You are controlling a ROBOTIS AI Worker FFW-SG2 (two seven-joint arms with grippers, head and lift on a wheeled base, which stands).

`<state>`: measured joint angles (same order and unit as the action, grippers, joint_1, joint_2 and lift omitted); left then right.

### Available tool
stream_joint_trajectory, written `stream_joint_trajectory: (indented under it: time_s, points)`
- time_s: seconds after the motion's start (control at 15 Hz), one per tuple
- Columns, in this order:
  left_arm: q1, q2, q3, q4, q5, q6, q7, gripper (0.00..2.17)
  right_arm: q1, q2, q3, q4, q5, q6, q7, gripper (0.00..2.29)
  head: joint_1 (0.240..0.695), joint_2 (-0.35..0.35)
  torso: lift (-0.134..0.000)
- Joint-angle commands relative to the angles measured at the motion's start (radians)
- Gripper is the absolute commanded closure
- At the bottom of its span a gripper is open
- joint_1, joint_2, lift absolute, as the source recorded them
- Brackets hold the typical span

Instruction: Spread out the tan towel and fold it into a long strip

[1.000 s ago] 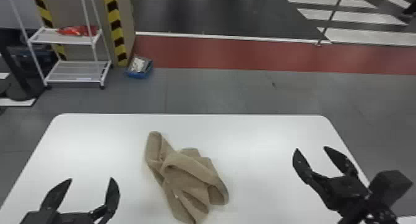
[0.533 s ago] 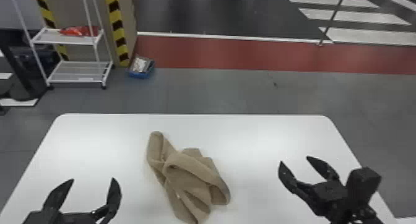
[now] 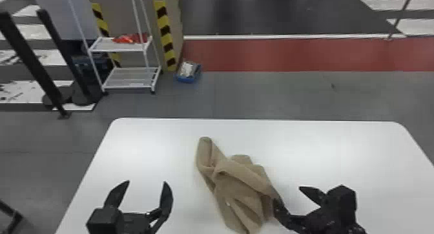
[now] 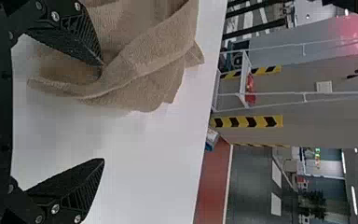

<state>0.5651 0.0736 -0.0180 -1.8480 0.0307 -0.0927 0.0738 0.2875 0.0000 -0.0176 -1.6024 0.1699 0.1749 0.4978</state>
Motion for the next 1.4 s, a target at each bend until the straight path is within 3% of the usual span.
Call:
stream_joint_trajectory:
  time_s: [0.0, 0.13, 0.33, 0.4, 0.47, 0.6, 1.0, 1.13, 1.33]
  points:
    - [0.003, 0.0, 0.004, 0.0, 0.002, 0.0, 0.0, 0.07, -0.03, 0.001, 0.051, 0.058, 0.033, -0.004, -0.025, 0.17, 0.695, 0.126, 0.0]
    - [0.004, 0.0, 0.006, 0.003, 0.002, 0.0, 0.0, 0.07, -0.048, 0.001, 0.073, 0.091, 0.045, -0.004, -0.039, 0.22, 0.695, 0.154, 0.0]
    - [0.003, 0.0, 0.004, 0.003, 0.0, 0.0, 0.0, 0.07, -0.057, 0.001, 0.102, 0.113, 0.062, -0.016, -0.039, 0.66, 0.695, 0.181, 0.0]
    - [0.003, -0.002, 0.004, 0.003, 0.0, 0.0, 0.0, 0.07, -0.051, 0.001, 0.1, 0.114, 0.062, -0.068, -0.039, 0.98, 0.695, 0.186, 0.0]
    - [0.003, -0.002, 0.004, 0.004, 0.002, 0.0, 0.0, 0.07, -0.047, 0.001, 0.1, 0.114, 0.062, -0.12, -0.041, 1.45, 0.695, 0.193, 0.0]
    - [0.003, -0.002, 0.004, 0.007, 0.0, 0.0, 0.0, 0.07, -0.045, 0.001, 0.099, 0.114, 0.062, -0.139, -0.062, 1.99, 0.695, 0.204, 0.0]
    - [0.004, -0.002, 0.004, 0.009, 0.0, 0.0, 0.0, 0.07, -0.008, 0.001, 0.077, 0.078, 0.03, -0.252, -0.064, 2.01, 0.695, 0.198, 0.0]
    - [0.004, -0.002, 0.006, 0.009, 0.002, 0.0, 0.0, 0.07, 0.052, 0.001, 0.05, -0.03, -0.046, -0.372, -0.05, 2.01, 0.695, 0.196, 0.0]
    - [0.004, -0.002, 0.006, 0.01, 0.002, 0.0, 0.0, 0.07, 0.105, 0.001, 0.007, -0.237, -0.107, -0.381, -0.028, 2.01, 0.695, 0.179, 0.0]
